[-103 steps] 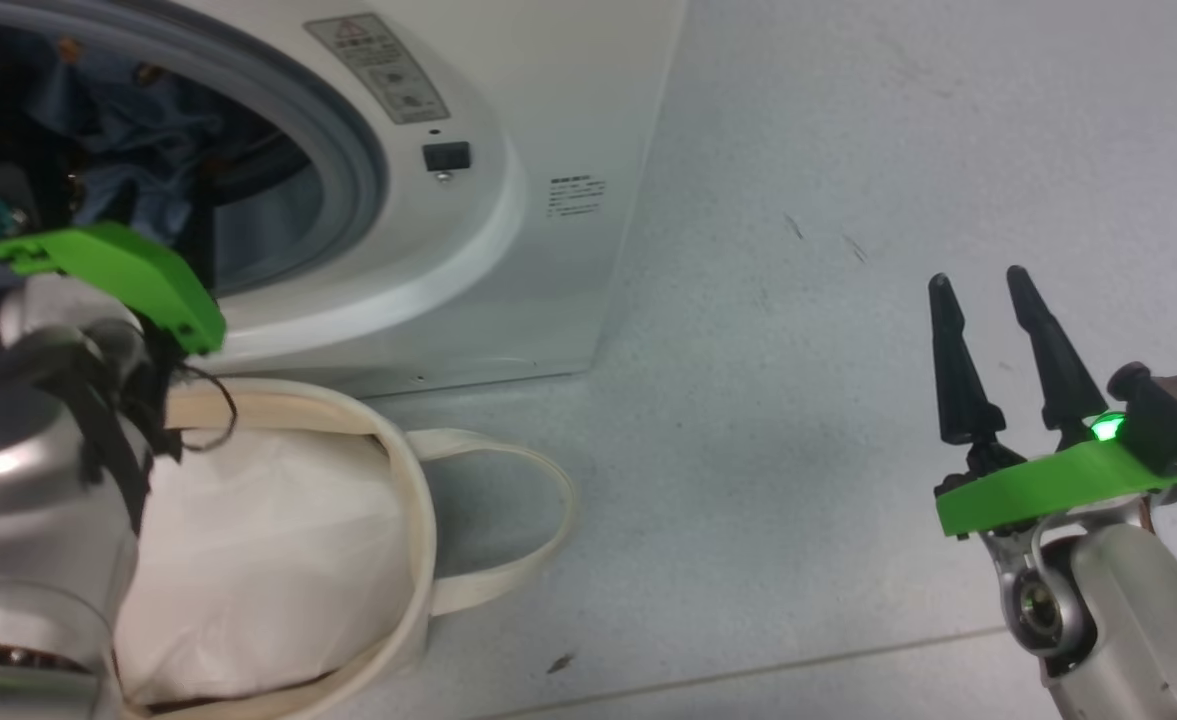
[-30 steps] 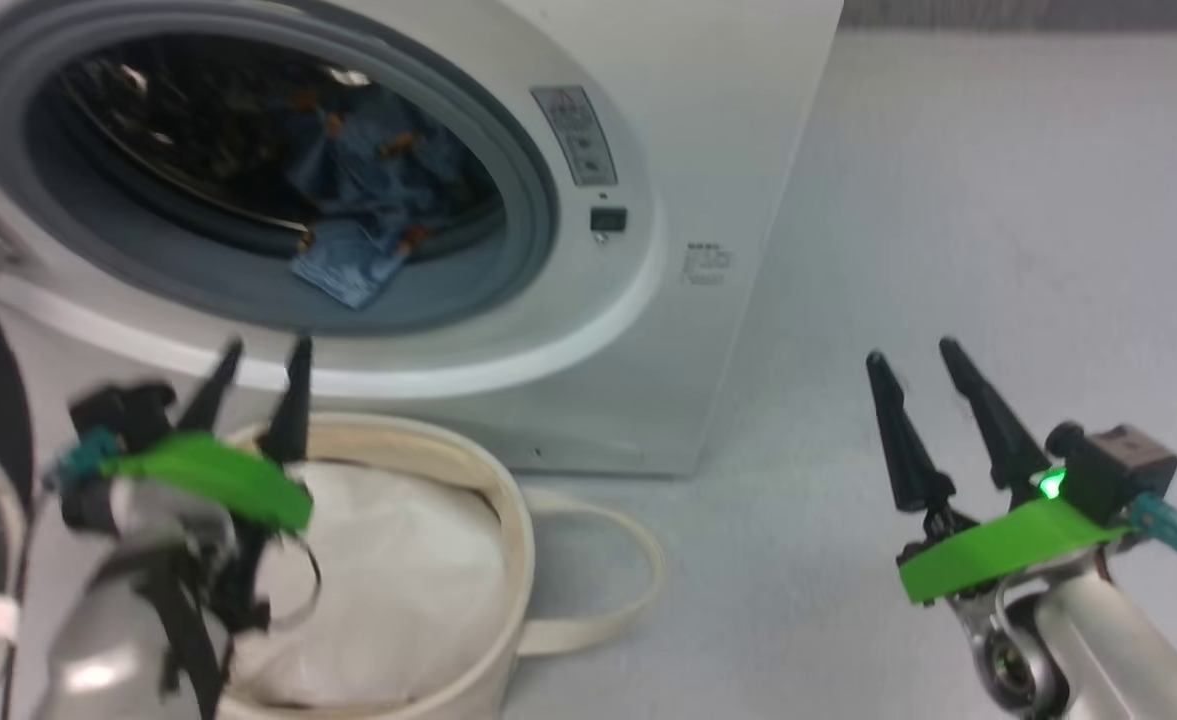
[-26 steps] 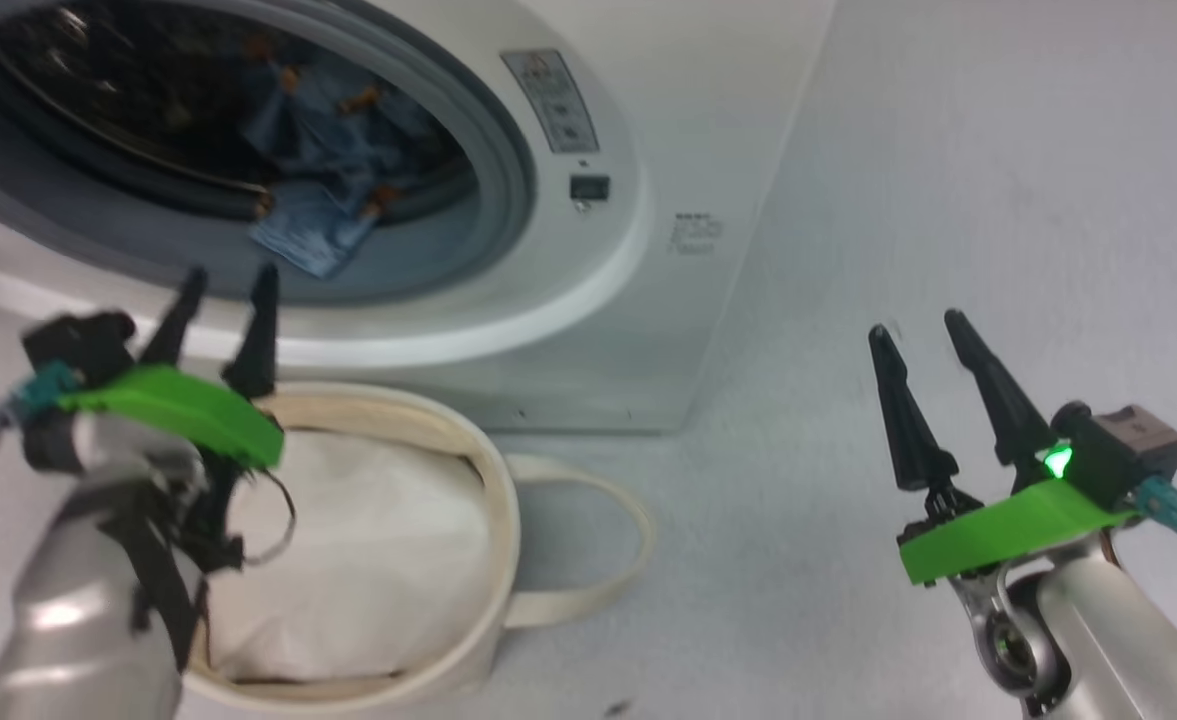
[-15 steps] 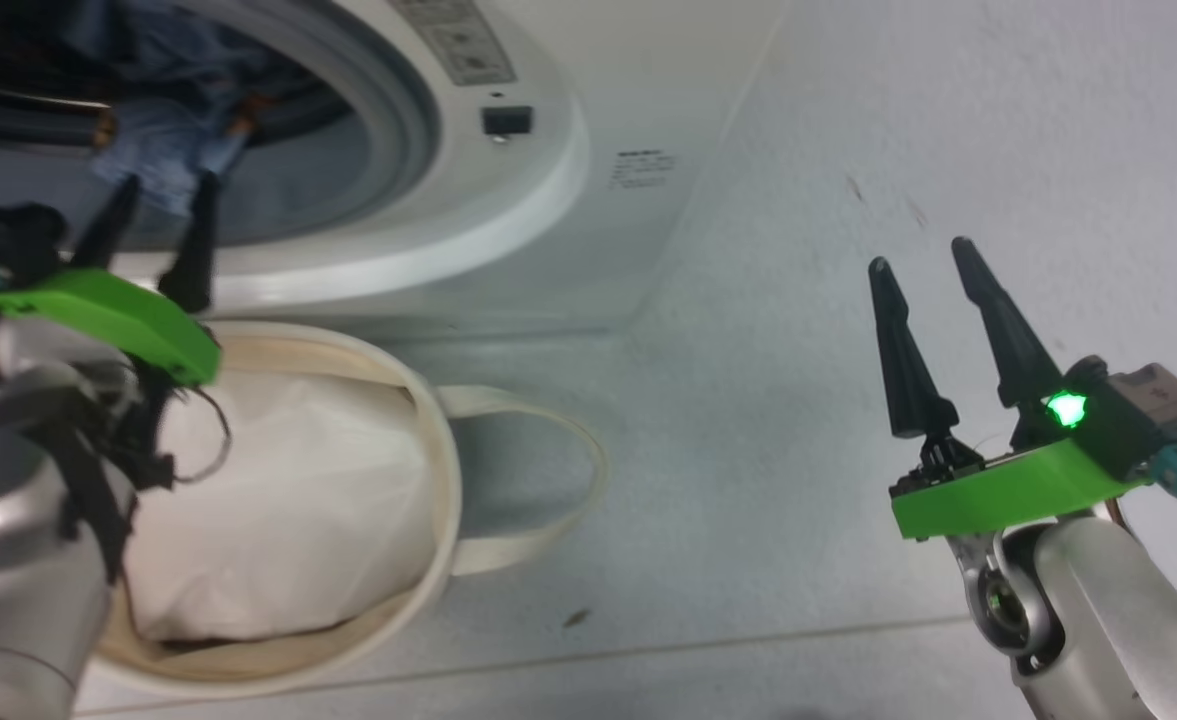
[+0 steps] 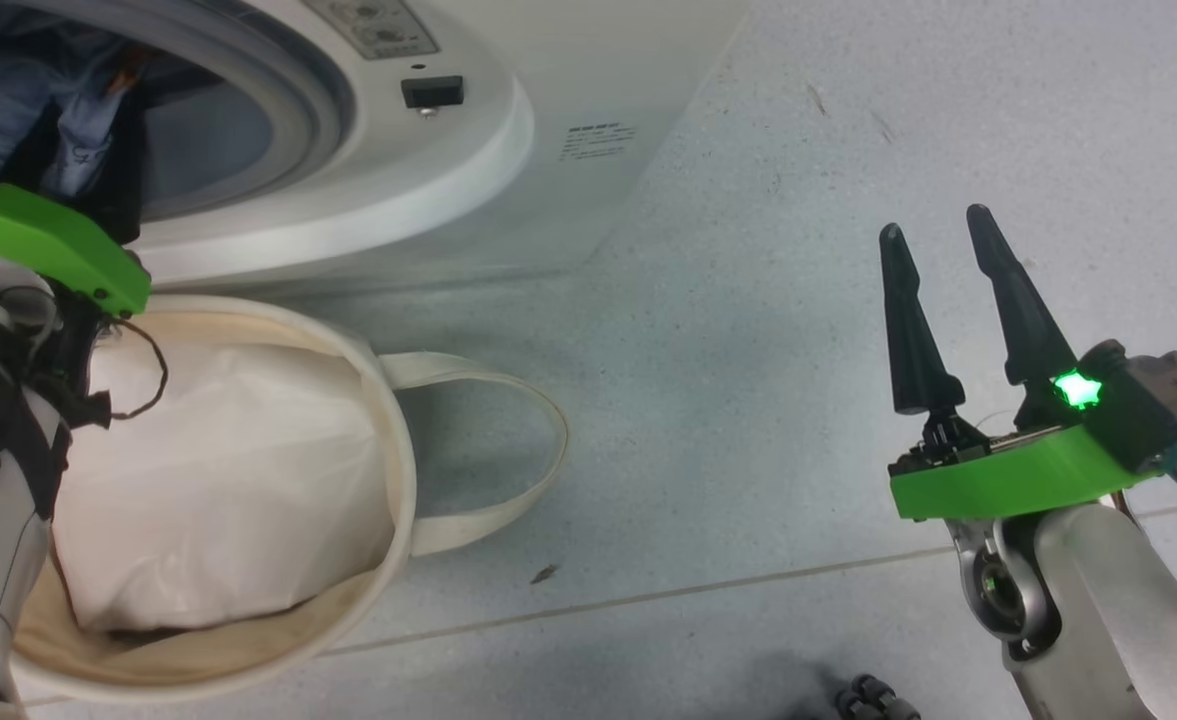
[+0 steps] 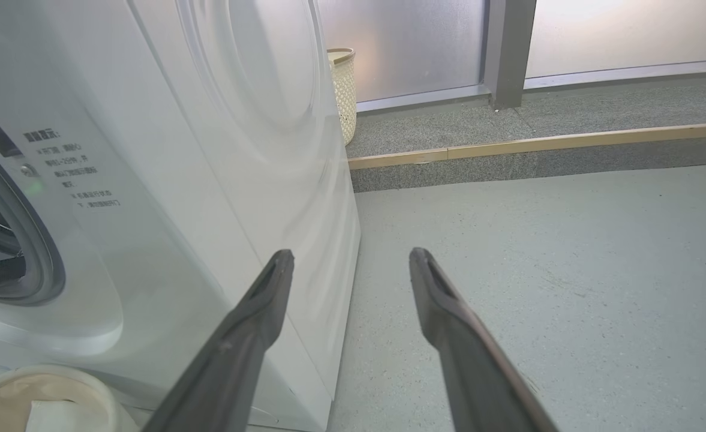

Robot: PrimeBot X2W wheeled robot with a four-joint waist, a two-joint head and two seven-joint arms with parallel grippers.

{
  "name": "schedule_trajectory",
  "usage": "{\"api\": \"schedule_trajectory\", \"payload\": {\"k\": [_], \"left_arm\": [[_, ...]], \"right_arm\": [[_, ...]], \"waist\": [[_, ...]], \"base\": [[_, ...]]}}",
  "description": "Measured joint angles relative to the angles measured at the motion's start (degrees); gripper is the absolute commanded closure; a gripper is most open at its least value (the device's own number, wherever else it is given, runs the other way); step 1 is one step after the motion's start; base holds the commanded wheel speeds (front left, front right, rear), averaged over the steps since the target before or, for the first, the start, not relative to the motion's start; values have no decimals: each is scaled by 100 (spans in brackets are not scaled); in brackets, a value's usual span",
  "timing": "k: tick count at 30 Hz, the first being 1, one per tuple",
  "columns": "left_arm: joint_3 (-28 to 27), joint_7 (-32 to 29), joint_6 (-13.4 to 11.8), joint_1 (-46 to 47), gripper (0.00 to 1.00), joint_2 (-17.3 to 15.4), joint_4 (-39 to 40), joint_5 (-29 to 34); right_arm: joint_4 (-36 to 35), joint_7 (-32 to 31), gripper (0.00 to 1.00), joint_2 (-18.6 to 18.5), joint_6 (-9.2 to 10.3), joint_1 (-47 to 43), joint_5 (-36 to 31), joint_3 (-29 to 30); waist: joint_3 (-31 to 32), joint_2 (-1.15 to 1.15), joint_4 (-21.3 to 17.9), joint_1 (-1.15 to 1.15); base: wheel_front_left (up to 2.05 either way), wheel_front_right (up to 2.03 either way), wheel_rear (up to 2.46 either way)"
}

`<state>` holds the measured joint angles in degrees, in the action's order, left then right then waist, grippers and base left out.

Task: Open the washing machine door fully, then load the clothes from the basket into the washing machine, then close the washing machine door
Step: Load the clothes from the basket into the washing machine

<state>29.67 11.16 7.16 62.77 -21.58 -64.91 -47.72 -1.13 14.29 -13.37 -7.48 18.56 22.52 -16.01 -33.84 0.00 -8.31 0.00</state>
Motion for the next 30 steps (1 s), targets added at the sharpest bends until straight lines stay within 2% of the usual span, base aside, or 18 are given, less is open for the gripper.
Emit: {"api": "schedule_trajectory", "payload": {"k": [9,10,11,12,13,18,23,30], "left_arm": [[322,-147,45,48,0,159,-493,-133],[350,-148,45,48,11,179,-563,-125],[365,-151,45,47,71,194,-609,-126],[381,-155,42,47,88,194,-664,-125],[404,-156,40,47,100,188,-726,-123],[479,-89,-21,50,100,167,-849,-59],[492,215,-211,97,100,151,-891,87],[490,309,-209,403,100,159,-755,230]], "right_arm": [[1,0,0,-4,0,-1,-14,1],[8,0,0,-7,0,-1,-14,-1],[18,0,0,-8,0,-1,-12,-10],[26,0,0,-9,0,-1,4,-19],[37,0,0,-11,0,-1,22,-29],[100,0,0,-45,0,0,53,-98],[119,0,0,-52,0,0,78,-60],[119,0,0,-42,0,1,78,-79]], "waist": [[218,0,109,0],[247,0,125,0],[275,0,139,0],[302,0,150,0],[324,0,155,0],[374,0,130,0],[391,0,118,0],[393,0,89,0]], "base": [[0,0,0],[0,0,0],[0,0,0],[0,0,0],[0,0,0],[0,0,0],[0,0,0],[0,0,0]]}}
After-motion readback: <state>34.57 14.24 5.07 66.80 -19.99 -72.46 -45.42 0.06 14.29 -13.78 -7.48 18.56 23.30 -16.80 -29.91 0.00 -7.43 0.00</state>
